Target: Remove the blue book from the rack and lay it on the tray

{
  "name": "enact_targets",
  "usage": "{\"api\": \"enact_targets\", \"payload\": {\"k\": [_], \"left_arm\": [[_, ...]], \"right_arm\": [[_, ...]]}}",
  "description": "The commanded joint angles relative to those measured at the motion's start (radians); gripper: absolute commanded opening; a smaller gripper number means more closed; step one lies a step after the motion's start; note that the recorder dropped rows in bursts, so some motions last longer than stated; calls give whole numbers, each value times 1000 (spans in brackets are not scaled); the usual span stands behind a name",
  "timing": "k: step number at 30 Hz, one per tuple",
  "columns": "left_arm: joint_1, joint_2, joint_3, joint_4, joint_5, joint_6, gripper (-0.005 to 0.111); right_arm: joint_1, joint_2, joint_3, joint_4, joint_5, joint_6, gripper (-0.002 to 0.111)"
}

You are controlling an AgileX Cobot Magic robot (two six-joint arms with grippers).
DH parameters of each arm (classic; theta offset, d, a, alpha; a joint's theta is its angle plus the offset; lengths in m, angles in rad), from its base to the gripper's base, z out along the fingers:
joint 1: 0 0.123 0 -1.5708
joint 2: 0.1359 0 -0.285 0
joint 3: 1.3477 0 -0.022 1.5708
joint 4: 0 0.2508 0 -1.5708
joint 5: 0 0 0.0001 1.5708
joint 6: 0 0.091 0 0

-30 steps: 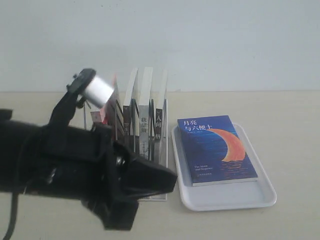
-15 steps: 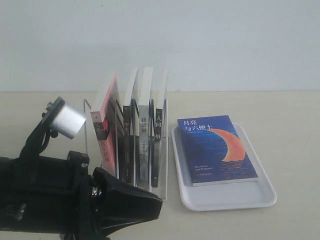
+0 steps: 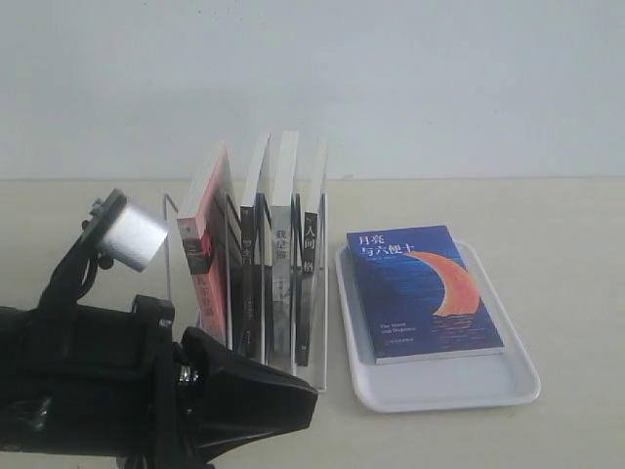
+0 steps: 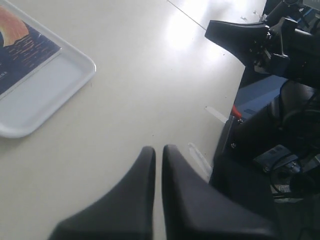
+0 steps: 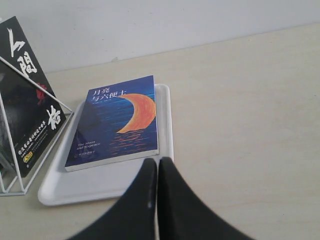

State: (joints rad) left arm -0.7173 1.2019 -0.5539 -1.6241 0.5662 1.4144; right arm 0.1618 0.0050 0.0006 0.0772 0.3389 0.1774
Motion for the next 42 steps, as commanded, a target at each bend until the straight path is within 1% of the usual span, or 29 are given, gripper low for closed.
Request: {"api": "enact_targets", "payload": {"k": [1, 5, 9, 12, 15, 19, 20, 21, 22, 23, 24, 25, 26, 27, 29, 30, 33, 38, 42], "left_arm": [[-1, -19, 6, -10, 9, 1, 4], [-1, -81, 13, -26, 9, -34, 4], [-1, -157, 59, -48, -17, -34, 4], [-1, -229, 111, -96, -75, -28, 4], [23, -302, 170, -120, -145, -28, 4], [114, -393, 250, -120, -156, -28, 4], [171, -448, 282, -120, -152, -28, 4], [194, -477, 293, -120, -152, -28, 4], [249, -541, 319, -120, -152, -28, 4], [277, -569, 329, -120, -152, -28, 4], [331, -644, 352, -120, -152, -28, 4], [353, -676, 363, -120, -152, -30, 4], [406, -755, 383, -120, -152, -43, 4], [427, -785, 390, -120, -152, -65, 4], [525, -918, 418, -120, -157, -243, 4], [545, -946, 421, -120, -161, -288, 4], [603, -1055, 430, -120, -167, -526, 4], [604, -1096, 430, -120, -148, -648, 4], [604, -1096, 430, -120, -122, -652, 4]], "right_arm": [[-3, -5, -1, -3, -9, -3, 0], [-3, -5, -1, -3, -9, -5, 0], [-3, -5, -1, -3, -9, -3, 0], [-3, -5, -1, -3, -9, -3, 0], [-3, -5, -1, -3, -9, -3, 0], [-3, -5, -1, -3, -9, -3, 0], [-3, -5, -1, -3, -9, -3, 0], [-3, -5, -1, -3, -9, -3, 0], [-3, -5, -1, -3, -9, -3, 0], [-3, -5, -1, -3, -9, -3, 0], [-3, -5, -1, -3, -9, -3, 0], [-3, -5, -1, -3, -9, -3, 0], [-3, -5, -1, -3, -9, -3, 0], [-3, -5, -1, -3, -9, -3, 0], [-3, -5, -1, -3, -9, -3, 0], [-3, -5, -1, -3, -9, -3, 0], [-3, -5, -1, -3, -9, -3, 0], [-3, -5, -1, -3, -9, -3, 0], [-3, -5, -1, -3, -9, -3, 0]]}}
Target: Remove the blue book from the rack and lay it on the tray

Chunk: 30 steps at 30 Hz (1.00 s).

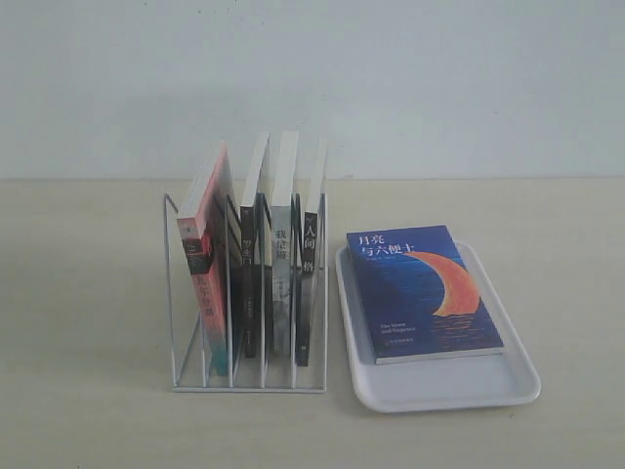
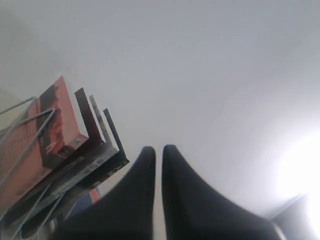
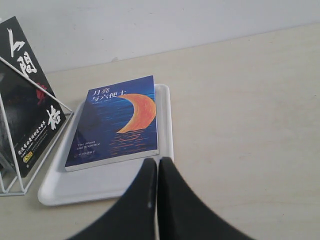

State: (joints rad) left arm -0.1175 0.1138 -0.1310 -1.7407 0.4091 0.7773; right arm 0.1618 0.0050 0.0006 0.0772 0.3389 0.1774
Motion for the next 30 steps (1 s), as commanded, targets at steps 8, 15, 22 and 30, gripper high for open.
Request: {"api": "enact_targets", "payload": {"k": [8, 15, 22, 30], "left_arm": [[9, -12, 9, 200, 38, 1, 4], [17, -19, 11, 1224, -88, -815, 4], [17, -39, 53, 1607, -92, -1180, 4], [17, -114, 131, 1596, -151, -1180, 4]], "right_arm": [[-3, -5, -1, -3, -9, -3, 0], [-3, -5, -1, -3, -9, -3, 0], [-3, -5, -1, -3, -9, -3, 0], [-3, -5, -1, -3, -9, -3, 0]]}}
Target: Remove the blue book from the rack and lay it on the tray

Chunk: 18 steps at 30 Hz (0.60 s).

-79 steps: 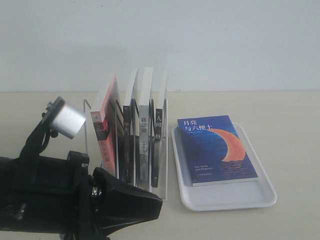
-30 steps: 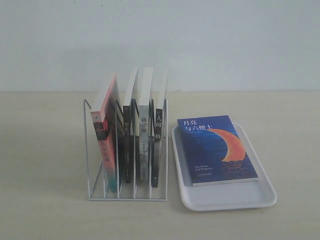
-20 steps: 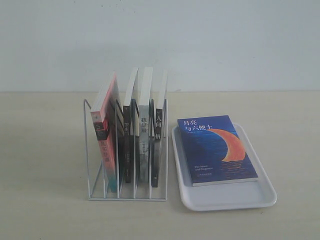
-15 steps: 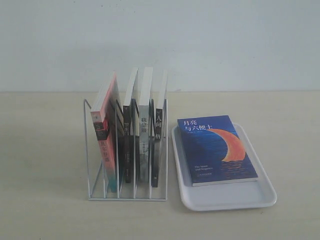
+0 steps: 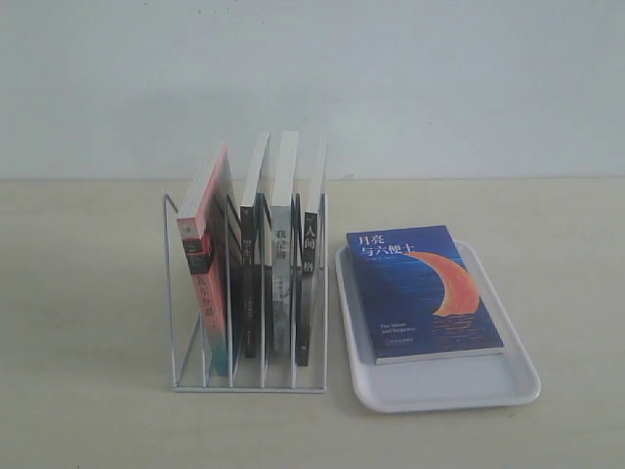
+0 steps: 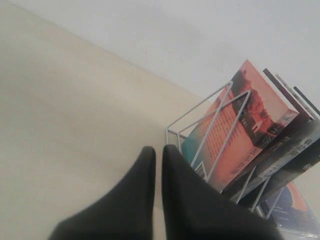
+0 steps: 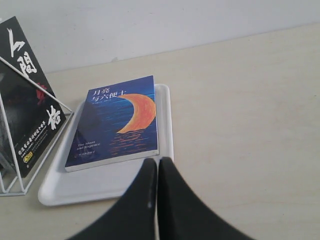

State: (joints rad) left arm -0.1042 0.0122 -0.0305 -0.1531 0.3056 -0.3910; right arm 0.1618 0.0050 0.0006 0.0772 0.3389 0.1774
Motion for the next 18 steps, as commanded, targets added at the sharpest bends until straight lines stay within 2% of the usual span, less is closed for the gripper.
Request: {"api": "enact_targets", "payload": {"k": [1, 10, 18], "left_arm": [[3, -12, 31, 8, -67, -10, 4], [3, -12, 31, 15, -51, 264, 4], [3, -12, 31, 22, 3, 385, 4]], "right_arm": [[-3, -5, -1, -3, -9, -3, 0], [-3, -5, -1, -3, -9, -3, 0], [-3, -5, -1, -3, -9, -3, 0]]}}
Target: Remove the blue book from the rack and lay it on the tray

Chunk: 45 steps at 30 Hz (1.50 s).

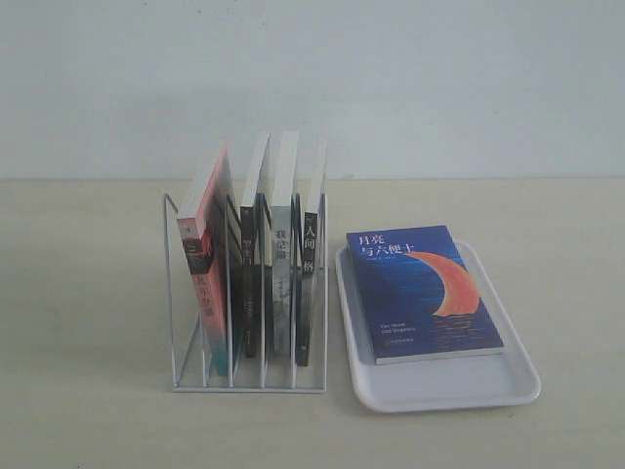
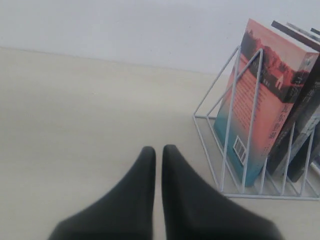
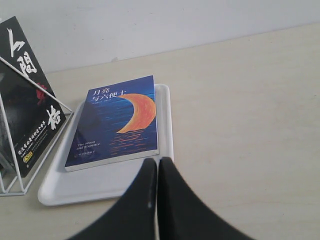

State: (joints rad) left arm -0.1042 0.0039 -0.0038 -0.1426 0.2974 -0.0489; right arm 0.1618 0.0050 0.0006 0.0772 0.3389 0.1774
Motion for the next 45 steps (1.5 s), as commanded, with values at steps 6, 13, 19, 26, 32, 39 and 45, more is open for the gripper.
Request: {"api": "enact_targets", "payload": {"k": [6, 13, 19, 26, 32, 39, 45], "left_arm": [[1, -4, 4, 11, 10, 58, 4], [1, -4, 4, 11, 10, 58, 4], [1, -4, 4, 11, 10, 58, 4], [1, -4, 4, 11, 10, 58, 4], [1, -4, 4, 11, 10, 58, 4], [1, -4, 4, 11, 10, 58, 4], [1, -4, 4, 11, 10, 58, 4]], "right_arm": [[-3, -5, -1, -3, -9, -3, 0], [-3, -5, -1, -3, -9, -3, 0], [-3, -5, -1, -3, -9, -3, 0], [-3, -5, -1, -3, -9, -3, 0], [-3, -5, -1, -3, -9, -3, 0], [-3, -5, -1, -3, -9, -3, 0], [-3, -5, -1, -3, -9, -3, 0]]}}
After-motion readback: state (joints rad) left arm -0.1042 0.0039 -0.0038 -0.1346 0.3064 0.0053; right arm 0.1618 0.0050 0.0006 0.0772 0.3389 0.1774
